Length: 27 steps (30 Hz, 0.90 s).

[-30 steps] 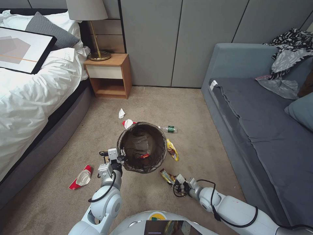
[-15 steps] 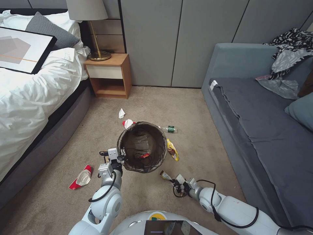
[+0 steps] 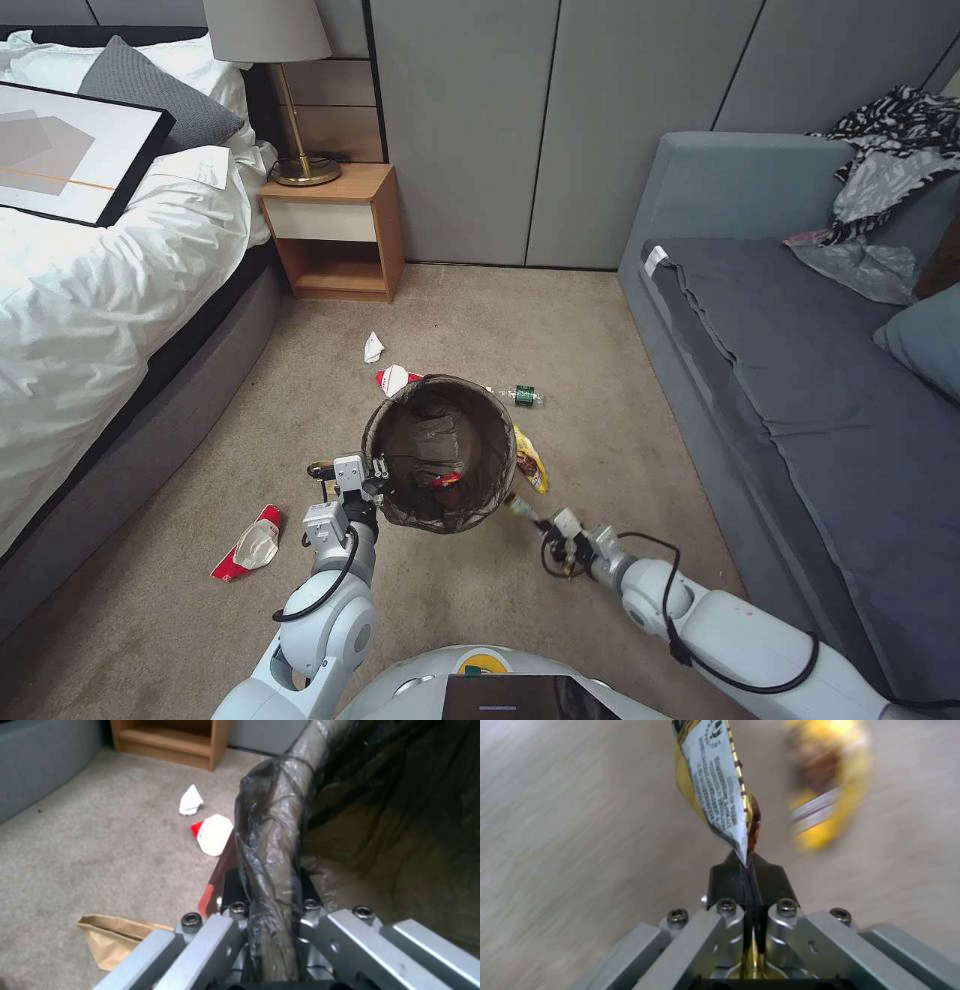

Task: Pick up the trash bin, then pick up the garbage from the floor and place it into the trash bin.

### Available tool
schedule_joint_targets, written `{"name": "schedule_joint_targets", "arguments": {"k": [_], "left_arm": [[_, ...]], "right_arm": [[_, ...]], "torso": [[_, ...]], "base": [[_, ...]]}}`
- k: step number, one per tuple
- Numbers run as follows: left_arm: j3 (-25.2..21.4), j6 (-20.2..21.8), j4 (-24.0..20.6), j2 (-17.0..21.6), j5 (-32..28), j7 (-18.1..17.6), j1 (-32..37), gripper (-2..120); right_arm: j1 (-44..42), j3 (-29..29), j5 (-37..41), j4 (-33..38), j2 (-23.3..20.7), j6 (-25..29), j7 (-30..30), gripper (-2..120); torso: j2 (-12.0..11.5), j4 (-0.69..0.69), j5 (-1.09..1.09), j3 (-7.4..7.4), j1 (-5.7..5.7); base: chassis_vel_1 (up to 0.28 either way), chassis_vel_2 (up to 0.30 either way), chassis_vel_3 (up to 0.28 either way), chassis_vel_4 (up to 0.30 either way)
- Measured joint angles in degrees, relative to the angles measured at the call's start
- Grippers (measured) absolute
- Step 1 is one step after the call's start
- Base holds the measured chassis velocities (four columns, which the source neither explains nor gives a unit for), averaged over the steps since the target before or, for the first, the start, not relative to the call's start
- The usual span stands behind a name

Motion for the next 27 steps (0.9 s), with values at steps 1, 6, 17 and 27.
{"name": "schedule_joint_targets", "arguments": {"k": [1,6,17,27], "left_arm": [[0.2,0.1,-0.2,0.2,-0.2,0.0,0.4,2],[0.4,0.2,-0.5,0.5,-0.4,-0.1,1.1,2],[1.1,0.4,-0.6,1.3,-0.6,-0.1,2.3,2],[1.8,0.8,-0.1,1.6,-0.6,-0.2,2.5,2]], "right_arm": [[-1.0,4.0,0.0,2.6,-0.5,-0.3,3.2,0],[-2.3,11.7,0.2,7.6,-0.5,-1.0,9.2,0],[-3.0,26.3,2.6,23.7,-0.1,-0.4,16.8,0],[-2.9,30.9,4.2,40.7,0.2,2.4,16.7,0]], "torso": [[0.0,0.0,0.0,0.0,0.0],[0.0,0.02,0.01,0.0,0.0],[0.0,0.03,0.0,0.0,0.0],[0.0,0.02,0.0,0.0,0.0]], "base": [[0.0,0.0,0.0,0.0],[0.0,0.0,0.0,0.0],[0.0,0.0,0.0,0.0],[0.0,0.0,0.0,0.0]]}}
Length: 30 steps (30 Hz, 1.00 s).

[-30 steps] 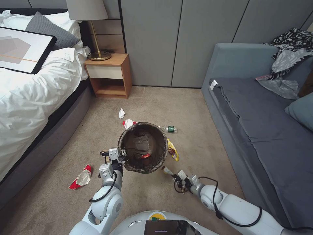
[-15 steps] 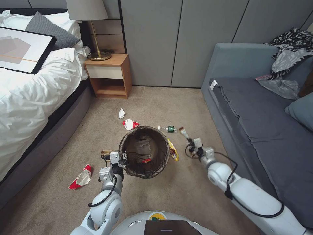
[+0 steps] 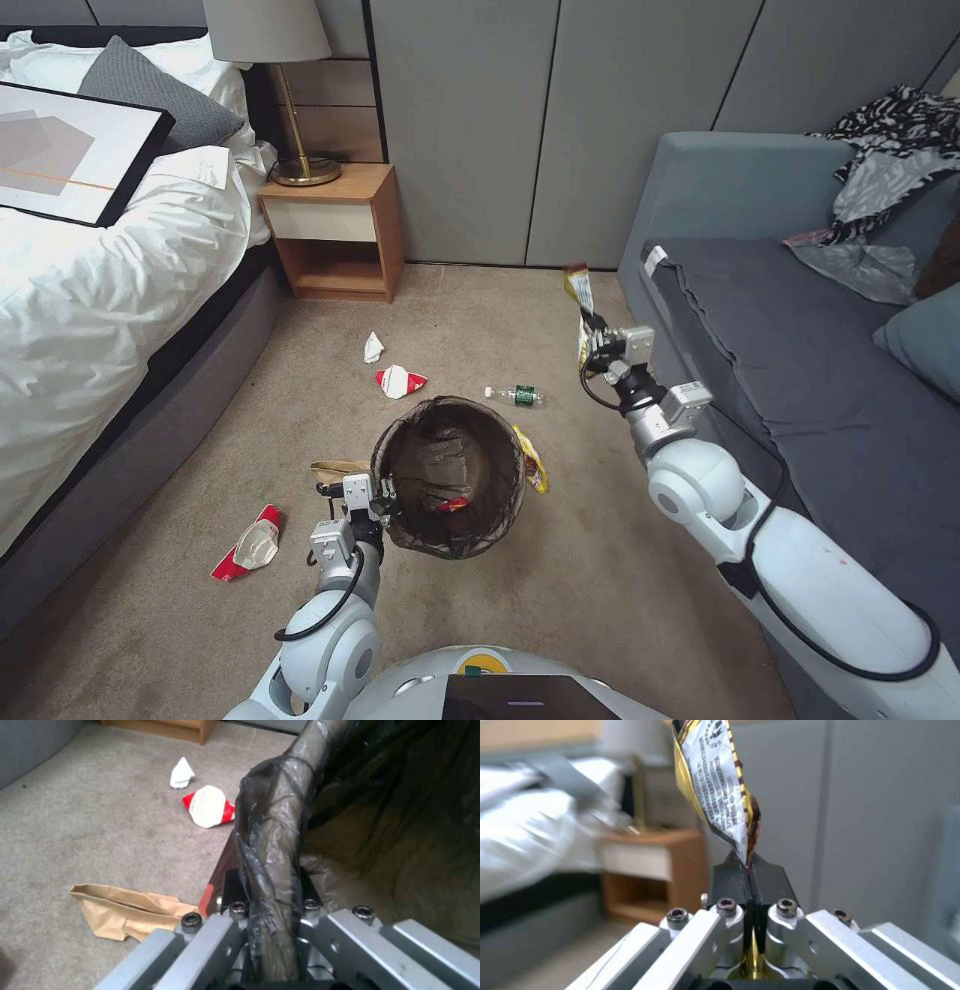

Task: Pick up the trash bin, then pick up the garbage from the floor and place it into the trash bin.

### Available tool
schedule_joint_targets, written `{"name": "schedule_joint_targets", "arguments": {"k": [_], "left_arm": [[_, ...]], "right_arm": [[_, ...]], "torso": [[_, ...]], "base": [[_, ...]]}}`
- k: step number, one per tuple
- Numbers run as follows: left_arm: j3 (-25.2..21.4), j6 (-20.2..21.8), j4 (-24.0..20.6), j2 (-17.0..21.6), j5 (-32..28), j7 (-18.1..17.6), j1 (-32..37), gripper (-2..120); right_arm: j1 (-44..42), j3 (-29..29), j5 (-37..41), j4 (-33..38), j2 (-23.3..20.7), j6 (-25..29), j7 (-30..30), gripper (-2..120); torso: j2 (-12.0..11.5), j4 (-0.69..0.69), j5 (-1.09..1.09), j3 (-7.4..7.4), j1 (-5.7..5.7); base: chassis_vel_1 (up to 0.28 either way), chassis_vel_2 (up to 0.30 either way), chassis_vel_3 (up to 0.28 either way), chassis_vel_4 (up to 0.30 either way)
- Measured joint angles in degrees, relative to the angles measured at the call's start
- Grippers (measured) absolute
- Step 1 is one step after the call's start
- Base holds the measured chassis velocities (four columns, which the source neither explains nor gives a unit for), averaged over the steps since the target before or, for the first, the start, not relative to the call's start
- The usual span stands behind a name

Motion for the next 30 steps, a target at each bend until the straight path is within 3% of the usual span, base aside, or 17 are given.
{"name": "schedule_joint_targets", "arguments": {"k": [3,10,18,30], "left_arm": [[0.1,0.1,0.1,0.0,0.0,-0.1,0.0,2],[0.2,0.2,0.3,-0.2,0.2,-0.1,-0.1,2],[0.5,0.2,0.4,-0.4,0.3,-0.1,-0.3,2],[0.9,0.5,0.7,-0.6,0.3,-0.2,-1.0,2]], "right_arm": [[-0.7,-0.8,1.2,5.5,-0.3,0.8,-2.2,0],[-3.0,-3.3,1.1,9.8,-0.8,1.7,-8.1,0],[-6.4,-7.2,-1.6,9.6,-2.4,3.5,-14.2,0],[-8.3,-16.0,-5.6,5.8,-2.2,4.3,-16.2,0]], "torso": [[0.0,-0.01,0.0,0.0,0.0],[0.0,0.0,0.0,0.0,0.0],[0.0,0.0,0.0,0.0,0.0],[0.0,0.0,0.01,0.0,0.0]], "base": [[0.0,0.0,0.0,0.0],[0.0,0.0,0.0,0.0],[0.0,0.0,0.0,0.0],[0.0,0.0,0.0,0.0]]}}
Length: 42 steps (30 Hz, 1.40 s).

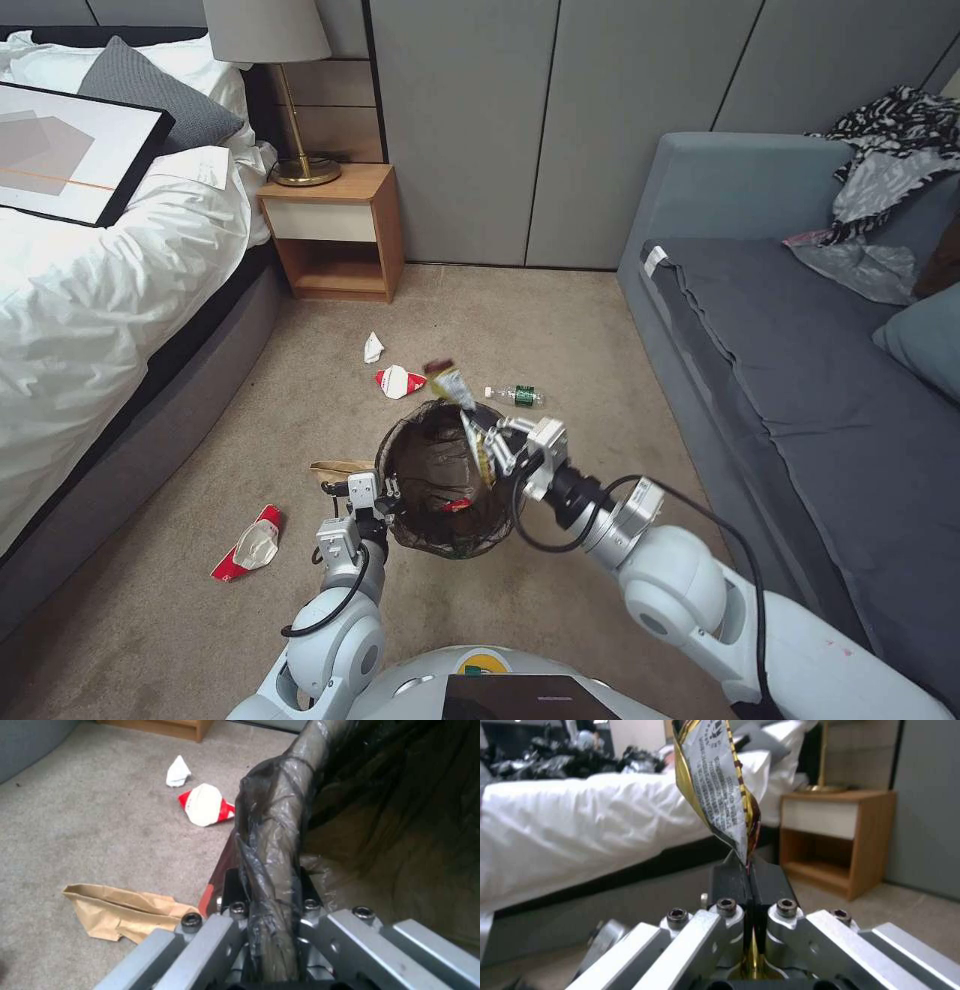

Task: Pick up the trash bin, then pick up the garbage from the floor and place it into the trash bin.

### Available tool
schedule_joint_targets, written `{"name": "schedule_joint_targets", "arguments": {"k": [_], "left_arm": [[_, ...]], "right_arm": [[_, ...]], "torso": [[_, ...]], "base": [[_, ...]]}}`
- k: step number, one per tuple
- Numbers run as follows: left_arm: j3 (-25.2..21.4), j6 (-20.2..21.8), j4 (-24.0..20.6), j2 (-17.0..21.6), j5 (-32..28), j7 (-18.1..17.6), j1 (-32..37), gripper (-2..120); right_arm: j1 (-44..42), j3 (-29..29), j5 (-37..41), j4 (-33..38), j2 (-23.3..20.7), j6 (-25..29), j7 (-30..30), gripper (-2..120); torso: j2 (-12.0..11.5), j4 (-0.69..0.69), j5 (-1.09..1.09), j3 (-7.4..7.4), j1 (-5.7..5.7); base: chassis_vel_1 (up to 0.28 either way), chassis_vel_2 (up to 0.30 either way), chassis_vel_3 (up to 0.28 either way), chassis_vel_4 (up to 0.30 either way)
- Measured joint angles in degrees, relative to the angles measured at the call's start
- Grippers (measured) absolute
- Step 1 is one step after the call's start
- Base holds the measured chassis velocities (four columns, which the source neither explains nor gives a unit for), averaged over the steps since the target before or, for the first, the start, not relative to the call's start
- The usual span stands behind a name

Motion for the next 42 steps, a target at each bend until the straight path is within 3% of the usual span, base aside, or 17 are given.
{"name": "schedule_joint_targets", "arguments": {"k": [2,9,24,42], "left_arm": [[0.0,0.0,-0.1,-0.1,0.0,0.0,0.0,2],[-0.2,0.0,-0.8,-0.3,0.0,-0.1,0.2,2],[-0.3,-0.1,-1.1,-0.8,0.1,-0.1,0.2,2],[-0.2,-0.1,-0.6,-1.0,-0.2,-0.4,-0.6,2]], "right_arm": [[0.4,-3.5,-1.3,-2.2,0.6,0.2,-0.1,0],[2.2,-7.2,-2.3,-5.8,2.1,0.3,-0.1,0],[3.7,-9.1,-4.4,-11.7,3.5,0.2,1.2,0],[3.0,-7.9,-4.5,-10.5,2.6,-0.2,2.3,65]], "torso": [[0.0,-0.01,0.0,0.0,0.0],[0.0,0.0,0.0,0.0,0.0],[0.0,0.0,0.0,0.0,0.0],[0.0,-0.01,0.0,0.0,0.0]], "base": [[0.0,0.0,0.0,0.0],[0.0,0.0,0.0,0.0],[0.0,0.0,0.0,0.0],[0.0,0.0,0.0,0.0]]}}
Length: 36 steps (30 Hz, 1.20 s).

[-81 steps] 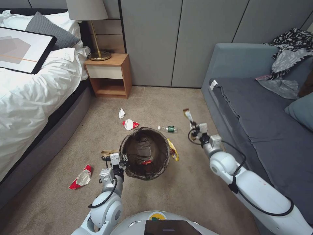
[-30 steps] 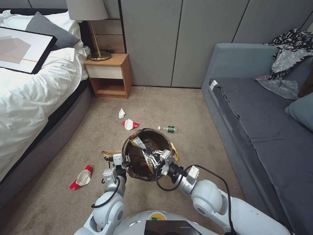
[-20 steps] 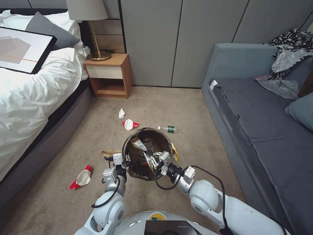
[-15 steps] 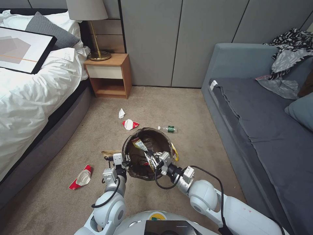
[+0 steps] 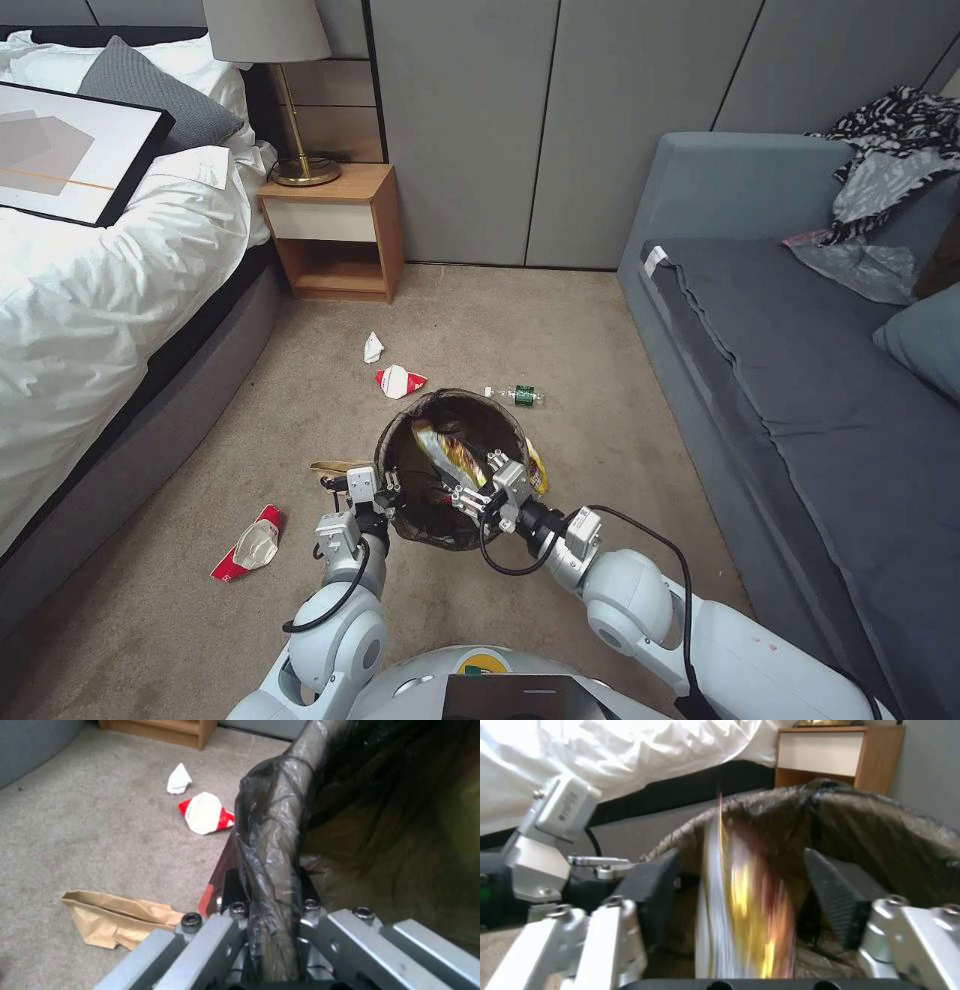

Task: Pick up the trash bin, then pick up the garbage from the floor and place it into the trash bin.

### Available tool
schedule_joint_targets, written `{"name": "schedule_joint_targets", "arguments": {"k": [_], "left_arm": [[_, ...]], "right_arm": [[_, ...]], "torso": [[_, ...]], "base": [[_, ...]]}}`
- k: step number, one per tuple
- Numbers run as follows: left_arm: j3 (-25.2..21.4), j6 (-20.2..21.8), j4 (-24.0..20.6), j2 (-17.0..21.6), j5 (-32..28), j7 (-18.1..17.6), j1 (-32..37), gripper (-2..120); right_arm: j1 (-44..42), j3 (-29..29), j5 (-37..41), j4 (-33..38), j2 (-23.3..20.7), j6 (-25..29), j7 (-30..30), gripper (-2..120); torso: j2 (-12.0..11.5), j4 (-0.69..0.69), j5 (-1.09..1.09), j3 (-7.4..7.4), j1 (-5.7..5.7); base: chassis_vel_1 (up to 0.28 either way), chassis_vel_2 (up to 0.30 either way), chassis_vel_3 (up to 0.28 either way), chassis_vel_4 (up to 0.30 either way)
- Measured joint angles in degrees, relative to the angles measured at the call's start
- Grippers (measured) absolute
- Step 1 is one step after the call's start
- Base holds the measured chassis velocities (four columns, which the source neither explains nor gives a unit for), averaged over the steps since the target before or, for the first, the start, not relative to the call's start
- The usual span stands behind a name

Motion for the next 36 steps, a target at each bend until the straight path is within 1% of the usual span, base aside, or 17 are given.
{"name": "schedule_joint_targets", "arguments": {"k": [2,3,5,6,8,9,11,16,24,27,28,31,32,33,35,36], "left_arm": [[0.0,0.0,0.1,0.1,-0.1,0.0,-0.1,2],[0.0,0.0,0.1,0.1,-0.1,0.0,-0.1,2],[0.0,0.0,0.2,0.1,-0.1,0.0,-0.2,2],[0.0,0.0,0.2,0.1,-0.1,0.0,-0.2,2],[0.0,0.0,0.3,0.0,-0.2,0.0,-0.2,2],[0.0,0.0,0.3,0.0,-0.2,0.0,-0.2,2],[0.0,0.0,0.4,0.0,-0.2,-0.1,-0.2,2],[0.0,0.0,0.5,0.0,-0.2,-0.1,-0.3,2],[-0.1,0.1,0.7,-0.1,-0.3,-0.1,-0.5,2],[-0.1,0.1,0.8,-0.1,-0.3,-0.1,-0.5,2],[-0.1,0.1,0.8,-0.1,-0.3,-0.1,-0.5,2],[-0.5,0.1,0.8,0.1,-0.3,-0.2,-0.3,2],[-0.5,0.1,0.8,0.1,-0.3,-0.2,-0.3,2],[-0.6,0.0,0.8,0.1,-0.3,-0.2,-0.2,2],[-0.7,-0.2,0.8,0.1,-0.2,-0.1,0.0,2],[-0.7,-0.2,0.8,0.1,-0.2,-0.1,0.0,2]], "right_arm": [[-0.5,0.5,0.0,0.9,-0.4,0.0,0.0,75],[-0.5,0.5,0.0,0.9,-0.4,0.0,0.0,75],[-0.9,1.1,0.1,1.8,-0.7,0.0,0.2,84],[-0.9,1.1,0.1,1.8,-0.7,0.0,0.2,84],[-1.4,1.9,0.3,3.1,-0.9,0.0,0.3,96],[-1.4,1.9,0.3,3.1,-0.9,0.0,0.3,96],[-1.6,2.8,0.6,4.5,-1.2,-0.3,0.5,100],[-1.9,4.0,1.0,6.2,-1.6,-0.5,0.6,100],[-3.3,8.6,2.2,11.2,-2.1,-0.6,1.3,100],[-4.5,12.8,2.9,14.2,-1.7,-0.6,2.9,100],[-4.5,12.8,2.9,14.2,-1.7,-0.6,2.9,100],[-7.2,19.1,3.2,15.6,-0.4,-1.0,5.2,100],[-7.2,19.1,3.2,15.6,-0.4,-1.0,5.2,100],[-8.8,23.0,3.0,15.9,0.7,-1.4,6.2,100],[-10.9,28.2,1.6,16.0,2.6,-2.2,7.9,100],[-10.9,28.2,1.6,16.0,2.6,-2.2,7.9,100]], "torso": [[0.0,0.0,0.0,0.0,0.0],[0.0,0.0,0.0,0.0,0.0],[0.0,0.0,0.0,0.0,0.0],[0.0,0.0,0.0,0.0,0.0],[0.0,0.0,0.0,0.0,0.0],[0.0,0.0,0.0,0.0,0.0],[0.0,0.0,0.0,0.0,0.0],[0.0,0.01,0.0,0.0,0.0],[0.0,0.0,0.0,0.0,0.0],[0.0,0.0,0.0,0.0,0.0],[0.0,0.0,0.0,0.0,0.0],[0.0,0.01,0.0,0.0,0.0],[0.0,0.01,0.0,0.0,0.0],[0.0,0.0,0.0,0.0,0.0],[0.0,0.0,0.01,0.0,0.0],[0.0,0.0,0.01,0.0,0.0]], "base": [[0.0,0.0,0.0,0.0],[0.0,0.0,0.0,0.0],[0.0,0.0,0.0,0.0],[0.0,0.0,0.0,0.0],[0.0,0.0,0.0,0.0],[0.0,0.0,0.0,0.0],[0.0,0.0,0.0,0.0],[0.0,0.0,0.0,0.0],[0.0,0.0,0.0,0.0],[0.0,0.0,0.0,0.0],[0.0,0.0,0.0,0.0],[0.0,0.0,0.0,0.0],[0.0,0.0,0.0,0.0],[0.0,0.0,0.0,0.0],[0.0,0.0,0.0,0.0],[0.0,0.0,0.0,0.0]]}}
